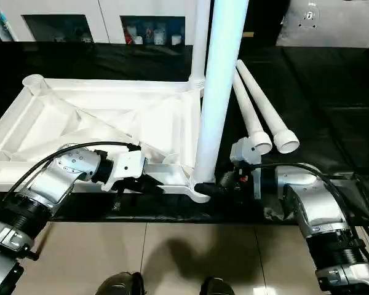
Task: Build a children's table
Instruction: Rotate leg to tighten
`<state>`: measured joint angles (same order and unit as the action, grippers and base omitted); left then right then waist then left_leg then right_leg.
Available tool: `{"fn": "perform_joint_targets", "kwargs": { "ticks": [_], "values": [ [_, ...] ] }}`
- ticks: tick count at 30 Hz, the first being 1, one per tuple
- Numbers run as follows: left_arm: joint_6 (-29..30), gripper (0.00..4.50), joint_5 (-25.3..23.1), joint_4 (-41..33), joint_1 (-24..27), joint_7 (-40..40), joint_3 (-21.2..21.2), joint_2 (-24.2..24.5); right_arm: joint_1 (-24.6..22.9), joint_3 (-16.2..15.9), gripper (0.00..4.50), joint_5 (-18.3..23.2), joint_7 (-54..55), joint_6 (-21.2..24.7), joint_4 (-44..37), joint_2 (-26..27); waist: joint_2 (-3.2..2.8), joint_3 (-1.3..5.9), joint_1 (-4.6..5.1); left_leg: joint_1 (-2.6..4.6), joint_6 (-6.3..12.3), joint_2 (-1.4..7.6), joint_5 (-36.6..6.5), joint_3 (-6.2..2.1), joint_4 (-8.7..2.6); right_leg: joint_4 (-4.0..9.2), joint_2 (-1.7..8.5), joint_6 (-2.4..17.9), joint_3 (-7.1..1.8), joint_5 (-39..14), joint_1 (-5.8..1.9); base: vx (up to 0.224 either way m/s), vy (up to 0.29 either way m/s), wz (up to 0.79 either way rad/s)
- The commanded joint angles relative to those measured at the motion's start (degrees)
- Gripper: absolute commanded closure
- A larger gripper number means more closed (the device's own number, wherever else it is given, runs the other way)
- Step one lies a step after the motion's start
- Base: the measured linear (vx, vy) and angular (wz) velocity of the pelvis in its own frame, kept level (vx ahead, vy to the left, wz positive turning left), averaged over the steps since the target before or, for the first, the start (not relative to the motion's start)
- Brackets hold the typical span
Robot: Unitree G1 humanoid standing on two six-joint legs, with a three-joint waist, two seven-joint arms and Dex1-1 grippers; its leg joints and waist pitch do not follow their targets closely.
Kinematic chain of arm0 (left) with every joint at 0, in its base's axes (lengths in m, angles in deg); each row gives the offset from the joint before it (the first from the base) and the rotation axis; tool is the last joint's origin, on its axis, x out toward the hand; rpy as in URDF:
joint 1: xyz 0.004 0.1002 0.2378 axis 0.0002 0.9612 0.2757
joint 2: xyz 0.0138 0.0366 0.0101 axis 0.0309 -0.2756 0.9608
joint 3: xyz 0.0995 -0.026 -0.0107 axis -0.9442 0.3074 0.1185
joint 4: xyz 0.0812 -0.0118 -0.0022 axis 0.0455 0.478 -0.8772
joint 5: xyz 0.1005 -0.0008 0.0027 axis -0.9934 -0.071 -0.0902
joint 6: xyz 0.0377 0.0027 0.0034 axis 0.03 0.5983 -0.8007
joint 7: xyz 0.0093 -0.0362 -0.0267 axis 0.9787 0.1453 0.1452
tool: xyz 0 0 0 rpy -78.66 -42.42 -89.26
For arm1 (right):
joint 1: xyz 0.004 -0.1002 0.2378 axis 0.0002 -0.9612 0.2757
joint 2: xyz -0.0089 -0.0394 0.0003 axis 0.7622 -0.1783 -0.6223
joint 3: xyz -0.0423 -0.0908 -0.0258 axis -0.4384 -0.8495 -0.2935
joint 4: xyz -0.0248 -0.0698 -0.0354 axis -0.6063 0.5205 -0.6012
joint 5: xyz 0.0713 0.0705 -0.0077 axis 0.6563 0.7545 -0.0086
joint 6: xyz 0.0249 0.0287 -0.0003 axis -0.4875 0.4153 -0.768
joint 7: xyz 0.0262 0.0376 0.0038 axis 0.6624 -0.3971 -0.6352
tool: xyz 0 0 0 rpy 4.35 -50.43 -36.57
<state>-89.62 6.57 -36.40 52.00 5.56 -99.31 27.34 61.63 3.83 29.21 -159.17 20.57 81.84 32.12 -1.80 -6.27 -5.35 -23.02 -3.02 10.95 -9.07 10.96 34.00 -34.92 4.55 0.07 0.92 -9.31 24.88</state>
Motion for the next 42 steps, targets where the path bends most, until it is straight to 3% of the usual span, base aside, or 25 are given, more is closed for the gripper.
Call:
{"fn": "perform_joint_targets", "kwargs": {
  "ticks": [1,4,5,8,9,10,11,12,13,15,17,18,19,21,23,25,28,30,31,32,33,36,39,42],
  "values": [
    [1.3,4.50,-1.0,0.4,-0.3,0.4,-1.3,-1.2,-1.6,-1.8,1.90,0.9,-0.2,1.9,-1.8,1.2,0.86,4.82,0.06,1.37,5.27,1.71,-10.8,-0.40,-3.52,3.79,2.61,13.9,-1.19,-12.2,-3.07,0.000,0.000,0.00],
    [7.8,4.50,-0.7,-0.7,-0.8,6.1,0.5,-4.3,-2.3,-1.5,1.91,-0.1,7.6,7.1,-3.4,4.5,1.02,4.56,0.20,1.33,4.56,1.62,-12.0,-0.40,-3.81,4.07,2.46,13.7,-1.15,-14.0,-3.04,0.000,0.000,0.00],
    [10.6,4.50,-0.3,-1.2,-1.3,8.9,1.5,-6.0,-2.0,-1.0,1.91,-1.2,12.5,8.3,-2.7,6.7,0.65,4.41,0.26,1.56,3.54,1.56,-14.0,-0.48,-3.97,4.45,2.55,13.0,-1.18,-17.6,-2.84,0.000,0.000,0.00],
    [16.3,4.50,0.5,-2.1,-2.1,14.0,3.3,-9.2,-1.1,0.4,1.93,-2.6,21.3,10.7,-1.4,11.2,1.04,4.20,0.96,1.80,0.45,1.27,-18.2,-0.86,-4.42,5.31,2.72,9.6,-1.08,-27.1,-2.66,0.000,0.000,0.00],
    [18.8,4.50,0.5,-2.4,-2.7,16.8,4.0,-10.9,-0.4,1.1,1.93,-3.3,25.6,12.1,-0.4,13.3,0.76,4.14,1.06,1.69,0.14,1.23,-18.5,-1.00,-4.57,5.35,2.70,9.1,-1.05,-27.8,-2.63,0.000,0.000,0.00],
    [22.4,4.50,0.5,-2.5,-3.6,20.7,5.2,-13.2,0.6,1.6,1.93,-4.2,29.8,12.9,1.2,15.7,0.89,3.96,1.67,1.59,-0.71,1.10,-19.9,-1.09,-4.75,5.47,2.55,8.3,-0.85,-29.4,-2.52,-0.051,0.022,-0.09],
    [24.6,4.50,0.5,-2.5,-4.2,23.2,6.0,-14.8,1.4,2.3,1.93,-4.6,32.6,13.2,2.6,17.3,0.89,4.04,2.12,1.92,-1.02,0.89,-21.3,-1.16,-4.64,5.96,2.57,7.4,-0.69,-31.4,-2.32,-0.051,0.022,-0.09],
    [25.7,4.50,0.6,-2.5,-4.5,24.4,6.4,-15.6,1.8,2.7,1.93,-4.7,33.9,13.3,3.2,18.1,0.48,4.04,2.22,2.09,-1.13,0.81,-21.7,-1.26,-4.54,6.00,2.64,7.2,-0.67,-31.8,-2.22,0.000,0.000,0.00],
    [27.3,4.50,0.3,-2.6,-4.8,26.7,7.0,-16.8,2.7,3.9,1.93,-4.9,37.5,13.8,4.4,19.8,0.85,4.02,2.53,2.02,-0.65,0.61,-22.0,-1.24,-4.47,6.45,2.61,6.7,-0.58,-32.7,-2.15,0.000,0.000,0.00],
    [29.4,4.50,-0.2,-1.9,-6.0,32.9,8.8,-20.1,5.2,6.8,1.93,-4.9,45.7,14.5,7.7,23.9,0.80,4.08,2.91,1.99,0.17,0.38,-22.0,-1.33,-4.51,6.89,2.56,5.6,-0.34,-33.9,-2.04,0.000,0.000,0.00],
    [30.4,4.50,-1.1,-1.5,-6.7,36.8,9.9,-22.0,6.4,8.8,1.93,-4.5,49.8,13.7,8.9,26.3,0.58,4.26,3.32,1.74,0.55,0.47,-21.4,-1.41,-4.77,6.89,2.52,5.8,-0.18,-32.0,-2.26,0.000,0.000,0.00],
    [30.4,4.50,-1.1,-1.5,-6.7,36.8,9.9,-22.0,6.4,8.8,1.93,-4.5,49.8,13.7,8.9,26.3,0.48,4.52,3.33,1.55,0.88,0.63,-20.3,-1.44,-4.99,6.73,2.51,6.4,-0.19,-28.6,-2.52,0.000,0.000,0.00],
    [29.9,4.50,-1.9,-1.3,-7.0,38.3,10.0,-22.5,6.6,8.8,1.37,-4.6,49.2,10.5,9.1,27.0,0.40,4.63,3.25,1.48,1.09,0.75,-19.7,-1.45,-5.13,6.57,2.46,6.7,-0.19,-26.3,-2.66,0.000,0.000,0.00],
    [29.0,4.50,-2.4,-1.6,-7.1,38.2,9.5,-22.1,6.2,8.4,1.25,-6.0,49.4,8.5,8.6,26.7,0.36,5.05,3.06,1.43,2.49,1.04,-17.4,-1.12,-5.06,6.05,2.32,9.4,-0.27,-17.5,-2.79,0.000,0.000,0.00],
    [28.7,4.50,-3.0,-2.1,-7.0,38.2,8.9,-21.5,5.8,8.5,1.13,-6.4,49.3,7.5,8.1,26.4,0.35,4.99,3.23,0.96,3.20,1.00,-17.0,-1.07,-5.08,5.80,2.36,10.4,-0.18,-15.6,-3.00,0.000,0.000,0.00],
    [25.9,4.50,-3.9,-2.2,-6.3,36.0,7.4,-19.0,4.1,8.9,0.84,-6.4,46.3,4.1,6.3,23.8,0.42,5.22,3.01,1.11,3.85,0.94,-16.4,-0.92,-4.78,5.78,2.57,10.5,-0.32,-14.6,-3.02,0.026,0.002,0.00],
    [22.0,4.50,-4.2,-1.2,-5.5,33.0,6.4,-16.8,2.4,10.3,0.64,-4.8,41.9,2.7,4.4,20.6,0.48,5.60,2.73,1.19,6.10,0.93,-12.7,-0.52,-4.12,5.32,2.55,12.2,-0.52,-8.7,-3.15,0.057,-0.008,0.02],
    [20.1,4.50,-4.5,-0.8,-5.0,30.7,5.6,-15.4,1.4,10.5,0.51,-3.6,37.9,2.0,3.0,18.3,0.53,5.99,2.49,0.70,8.03,0.81,-7.6,-0.52,-3.73,4.32,2.58,14.0,-0.52,-2.1,-3.89,0.057,-0.020,0.03],
    [19.3,4.50,-4.4,-0.5,-4.8,29.4,5.3,-14.7,0.8,10.2,0.39,-3.5,35.7,1.3,2.3,16.7,0.42,6.16,2.14,0.90,9.58,0.89,-4.8,-0.38,-3.37,3.82,2.41,15.2,-0.49,2.6,-3.66,0.000,0.000,0.00],
    [18.7,4.50,-4.2,-0.2,-4.6,28.4,5.1,-14.2,0.4,10.0,0.33,-3.4,33.8,0.7,2.0,15.4,-0.08,6.31,1.85,0.73,10.75,0.94,-2.5,-0.46,-3.08,3.26,2.45,16.1,-0.34,5.8,-3.76,0.000,0.000,0.00],
    [18.2,4.50,-4.1,0.3,-4.5,27.1,4.8,-13.5,-0.1,9.8,0.29,-3.0,31.3,0.3,1.2,13.8,0.11,6.24,1.68,0.77,11.63,0.99,-2.0,-0.31,-2.92,3.28,2.43,16.8,-0.24,6.8,-3.61,0.000,0.000,0.00],
    [14.6,4.50,-3.8,1.4,-3.9,22.1,3.2,-11.1,-1.0,9.8,0.09,-1.7,25.3,0.0,-0.3,9.6,-0.18,6.03,1.19,0.73,12.07,1.21,-3.6,-0.34,-2.93,3.50,2.59,17.2,-0.04,4.1,-3.54,0.000,0.000,0.00],
    [11.6,4.50,-3.2,1.9,-3.5,16.2,1.7,-8.8,-1.8,9.0,0.09,-0.4,19.2,0.0,-1.7,5.8,-0.26,5.48,0.75,1.23,8.74,1.69,-10.2,-0.28,-3.51,4.51,2.68,16.3,0.12,-5.8,-3.24,0.000,0.000,0.00],
    [9.2,4.50,-3.0,2.3,-3.3,12.7,1.0,-7.4,-2.3,7.7,0.09,-0.4,15.4,-0.4,-2.5,3.5,-0.24,5.22,0.42,1.57,6.39,1.91,-14.1,-0.30,-3.93,5.02,2.73,15.1,0.18,-10.9,-3.16,0.000,0.000,0.00]
  ]
}}
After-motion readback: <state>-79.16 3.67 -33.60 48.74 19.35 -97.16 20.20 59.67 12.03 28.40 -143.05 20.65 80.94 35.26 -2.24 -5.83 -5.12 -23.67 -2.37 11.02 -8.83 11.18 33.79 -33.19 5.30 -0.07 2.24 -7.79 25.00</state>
